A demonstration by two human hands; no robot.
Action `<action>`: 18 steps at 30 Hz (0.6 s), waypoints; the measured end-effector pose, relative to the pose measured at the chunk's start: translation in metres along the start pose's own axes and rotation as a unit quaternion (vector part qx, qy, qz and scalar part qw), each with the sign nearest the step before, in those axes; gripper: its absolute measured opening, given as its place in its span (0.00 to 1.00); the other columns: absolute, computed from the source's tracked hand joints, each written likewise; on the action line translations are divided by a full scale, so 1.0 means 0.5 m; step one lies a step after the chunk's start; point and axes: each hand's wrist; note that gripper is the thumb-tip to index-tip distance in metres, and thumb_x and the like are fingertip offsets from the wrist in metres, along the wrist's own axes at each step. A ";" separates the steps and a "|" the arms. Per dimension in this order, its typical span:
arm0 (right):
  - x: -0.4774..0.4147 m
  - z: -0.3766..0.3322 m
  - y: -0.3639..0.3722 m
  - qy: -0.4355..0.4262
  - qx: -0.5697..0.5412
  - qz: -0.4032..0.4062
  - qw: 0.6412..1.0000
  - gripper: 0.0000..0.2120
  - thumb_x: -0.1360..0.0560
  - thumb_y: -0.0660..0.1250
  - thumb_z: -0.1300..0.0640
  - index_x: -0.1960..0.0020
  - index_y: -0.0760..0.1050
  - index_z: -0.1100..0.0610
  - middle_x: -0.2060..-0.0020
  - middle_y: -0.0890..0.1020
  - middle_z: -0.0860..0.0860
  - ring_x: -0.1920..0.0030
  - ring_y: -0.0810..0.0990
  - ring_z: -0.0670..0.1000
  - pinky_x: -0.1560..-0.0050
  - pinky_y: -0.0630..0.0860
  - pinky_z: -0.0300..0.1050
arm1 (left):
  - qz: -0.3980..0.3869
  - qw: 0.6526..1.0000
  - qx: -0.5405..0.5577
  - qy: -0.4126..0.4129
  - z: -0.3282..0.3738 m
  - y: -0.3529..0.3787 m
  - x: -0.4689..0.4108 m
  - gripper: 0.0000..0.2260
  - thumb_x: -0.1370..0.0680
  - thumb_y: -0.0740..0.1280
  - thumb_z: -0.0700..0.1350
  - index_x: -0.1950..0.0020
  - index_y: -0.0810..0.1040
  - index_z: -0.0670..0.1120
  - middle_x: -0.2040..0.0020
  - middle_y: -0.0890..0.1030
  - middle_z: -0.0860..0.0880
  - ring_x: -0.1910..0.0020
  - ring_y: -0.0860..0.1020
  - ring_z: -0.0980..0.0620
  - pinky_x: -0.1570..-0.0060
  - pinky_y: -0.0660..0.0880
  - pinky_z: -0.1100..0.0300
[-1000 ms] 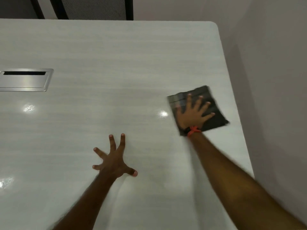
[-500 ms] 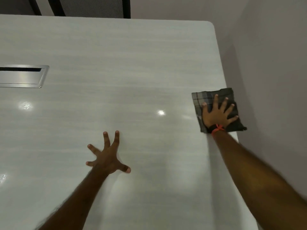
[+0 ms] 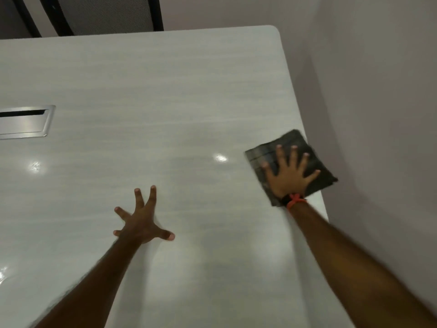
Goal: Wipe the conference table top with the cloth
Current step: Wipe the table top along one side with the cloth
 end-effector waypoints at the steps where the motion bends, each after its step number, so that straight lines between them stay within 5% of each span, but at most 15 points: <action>1: -0.018 0.029 -0.012 0.022 -0.002 -0.015 1.000 0.39 0.26 0.38 0.22 0.19 0.42 0.36 0.17 0.47 0.51 0.19 0.44 0.64 0.31 0.46 0.84 | 0.000 1.000 0.000 0.001 -0.001 0.003 0.002 0.70 0.47 0.82 0.66 0.29 0.26 0.70 0.24 0.25 0.55 0.29 0.29 0.25 0.41 0.47 0.17; 6: 0.078 -0.066 0.017 0.023 -0.023 -0.013 0.999 0.40 0.25 0.39 0.24 0.18 0.42 0.40 0.17 0.47 0.55 0.19 0.44 0.68 0.32 0.45 0.84 | 0.006 1.000 0.003 -0.001 0.003 0.012 0.022 0.66 0.42 0.81 0.65 0.26 0.28 0.67 0.23 0.26 0.53 0.27 0.30 0.27 0.39 0.49 0.19; 9: 0.211 -0.139 0.065 -0.104 0.010 -0.013 0.994 0.38 0.24 0.47 0.26 0.18 0.49 0.39 0.18 0.52 0.54 0.19 0.48 0.68 0.32 0.40 0.82 | -0.005 1.000 -0.012 0.017 -0.007 0.016 0.028 0.66 0.43 0.78 0.70 0.29 0.24 0.67 0.24 0.25 0.49 0.27 0.29 0.29 0.35 0.46 0.20; 12: 0.220 -0.085 0.053 -0.201 0.046 -0.038 0.978 0.39 0.26 0.46 0.23 0.19 0.45 0.35 0.17 0.49 0.48 0.18 0.47 0.63 0.31 0.41 0.81 | -0.033 0.998 -0.047 0.039 -0.014 0.038 0.048 0.68 0.45 0.78 0.71 0.33 0.20 0.69 0.28 0.20 0.49 0.28 0.27 0.28 0.35 0.48 0.20; 18: 0.106 0.088 -0.013 0.038 0.003 -0.033 0.999 0.41 0.29 0.37 0.22 0.19 0.40 0.35 0.17 0.45 0.50 0.18 0.44 0.63 0.31 0.49 0.83 | -0.038 0.992 -0.098 0.074 -0.030 0.106 0.102 0.66 0.43 0.77 0.70 0.29 0.24 0.67 0.27 0.20 0.52 0.27 0.28 0.31 0.34 0.52 0.23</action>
Point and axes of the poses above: each hand's wrist, its own x-axis away from the middle knuckle, its own y-axis out of the palm, z = x × y
